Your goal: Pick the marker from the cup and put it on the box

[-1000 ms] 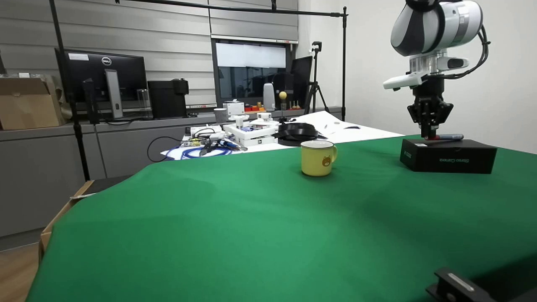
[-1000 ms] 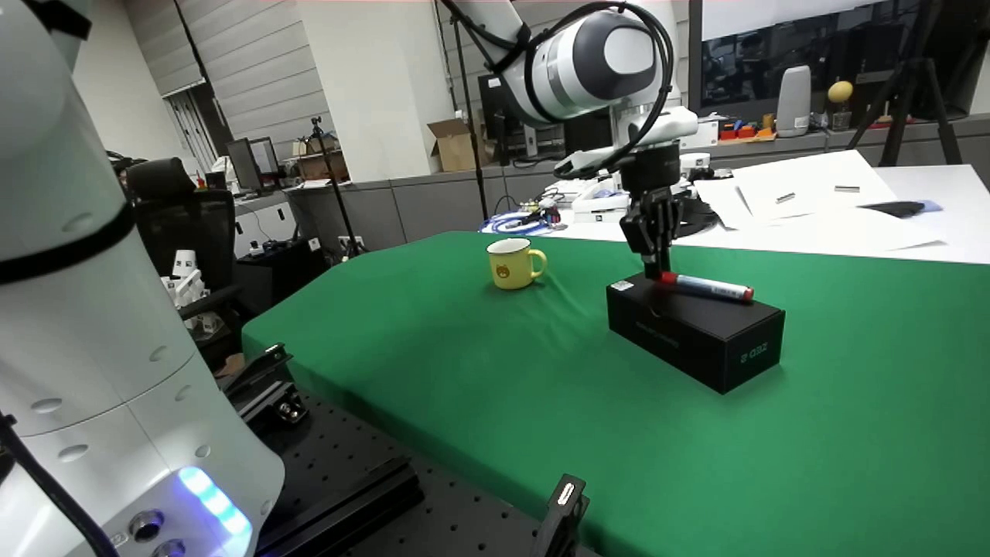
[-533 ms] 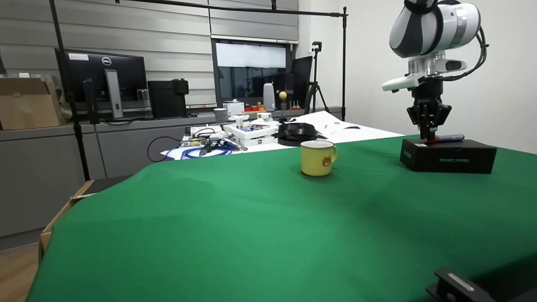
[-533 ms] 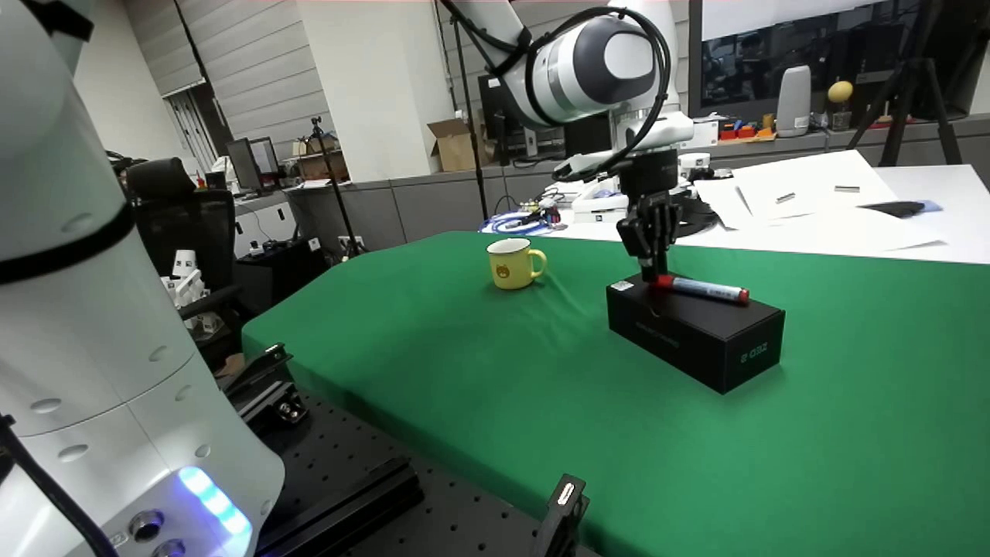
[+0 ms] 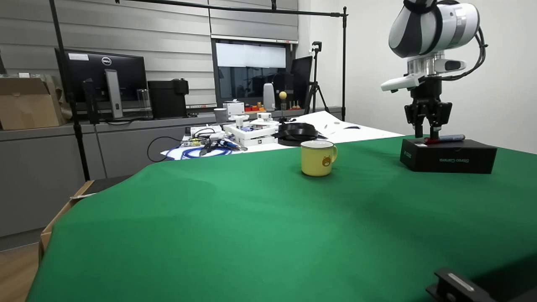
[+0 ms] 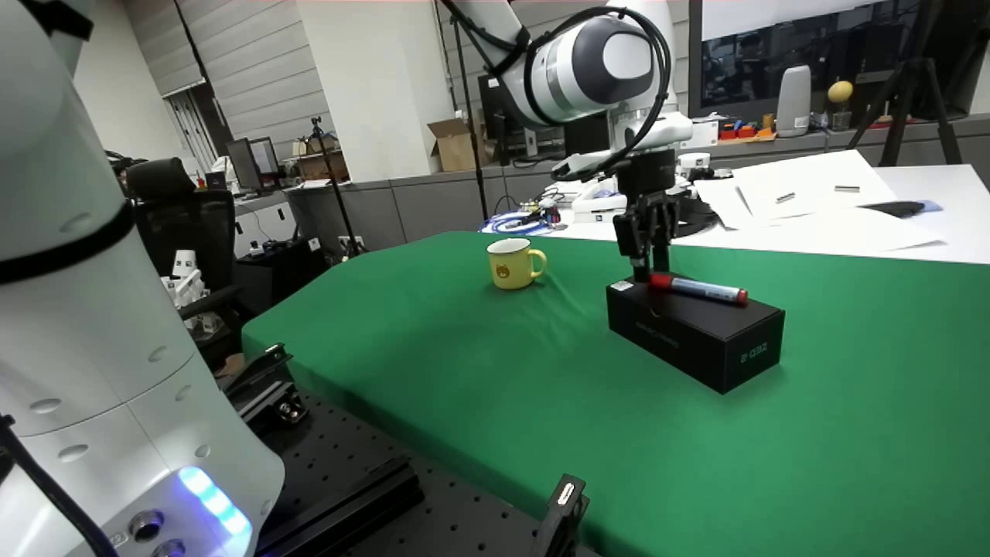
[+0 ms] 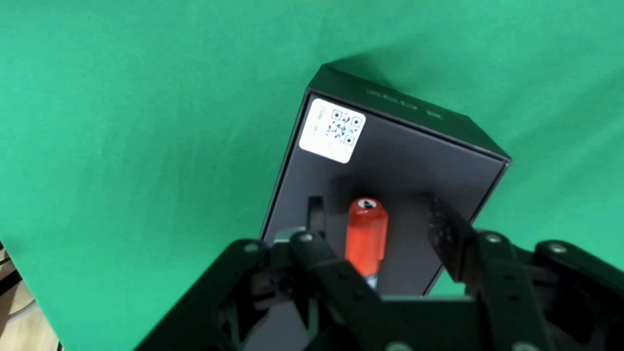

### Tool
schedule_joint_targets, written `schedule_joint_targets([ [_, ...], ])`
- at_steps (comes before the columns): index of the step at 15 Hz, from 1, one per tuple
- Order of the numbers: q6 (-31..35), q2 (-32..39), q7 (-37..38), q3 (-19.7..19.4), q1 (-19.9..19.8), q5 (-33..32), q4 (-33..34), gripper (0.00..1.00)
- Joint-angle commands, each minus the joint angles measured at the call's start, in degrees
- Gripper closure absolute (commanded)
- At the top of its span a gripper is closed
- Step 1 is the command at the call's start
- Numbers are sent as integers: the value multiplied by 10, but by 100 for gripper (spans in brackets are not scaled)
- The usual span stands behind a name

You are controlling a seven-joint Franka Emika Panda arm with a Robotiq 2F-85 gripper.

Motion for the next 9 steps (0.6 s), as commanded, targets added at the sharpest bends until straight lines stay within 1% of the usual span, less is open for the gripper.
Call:
schedule_joint_targets([
  [1, -2, -35, -3, -1, 1, -27, -19, 12],
  [3, 7, -56, 1, -7, 7, -49, -30, 1],
  [6, 12, -92, -11, -5, 7, -75, -43, 0],
  [7, 12, -105, -31, 2, 2, -81, -47, 0],
  [8, 6, -63, -12, 5, -4, -70, -16, 0],
  [9, 6, -75, -20, 7, -4, -72, -20, 0],
])
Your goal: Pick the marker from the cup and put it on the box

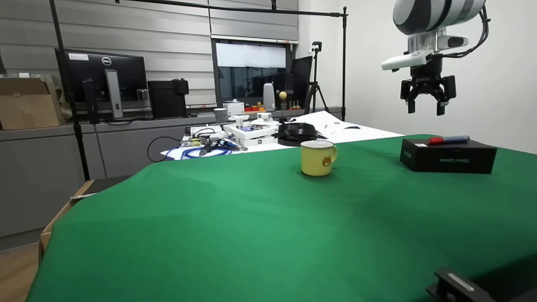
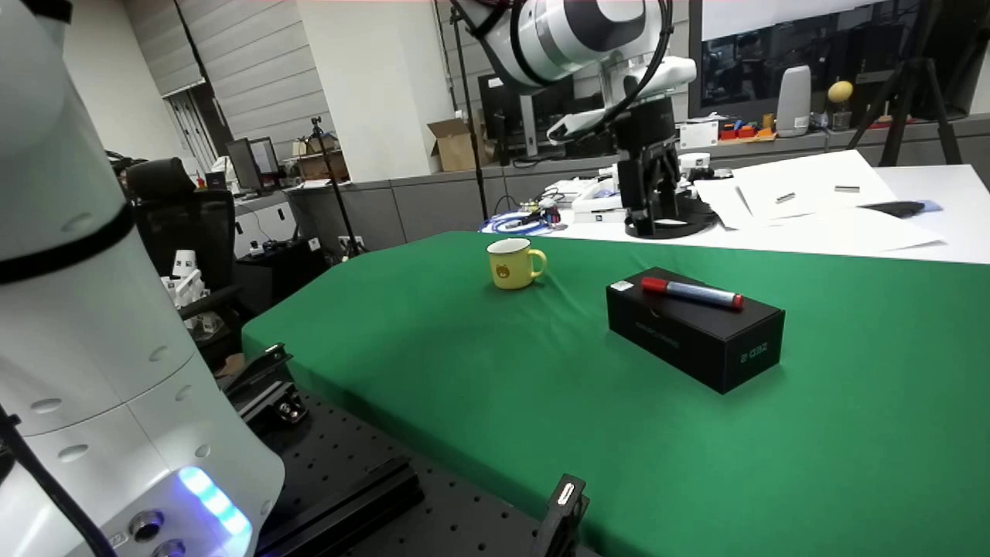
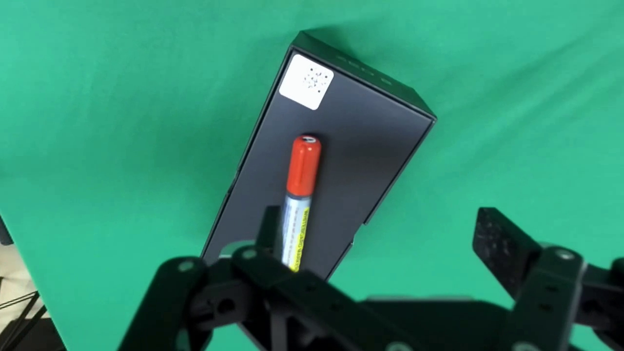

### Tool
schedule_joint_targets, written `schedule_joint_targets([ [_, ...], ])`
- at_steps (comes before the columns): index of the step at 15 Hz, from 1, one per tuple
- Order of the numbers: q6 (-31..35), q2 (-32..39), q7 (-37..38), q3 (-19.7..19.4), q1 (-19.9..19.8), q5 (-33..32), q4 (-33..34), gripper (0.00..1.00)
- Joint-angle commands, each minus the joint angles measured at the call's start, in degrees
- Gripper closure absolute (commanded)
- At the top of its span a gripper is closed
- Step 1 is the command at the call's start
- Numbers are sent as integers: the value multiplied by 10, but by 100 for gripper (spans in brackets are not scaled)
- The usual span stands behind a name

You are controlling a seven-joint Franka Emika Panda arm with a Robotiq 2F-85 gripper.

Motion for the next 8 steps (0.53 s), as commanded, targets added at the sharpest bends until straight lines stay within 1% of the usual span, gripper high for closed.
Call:
schedule_joint_targets([
  [1, -2, -9, -2, 9, -9, -6, -2, 0],
  [8, -1, -17, -7, 10, -9, -12, -12, 0],
])
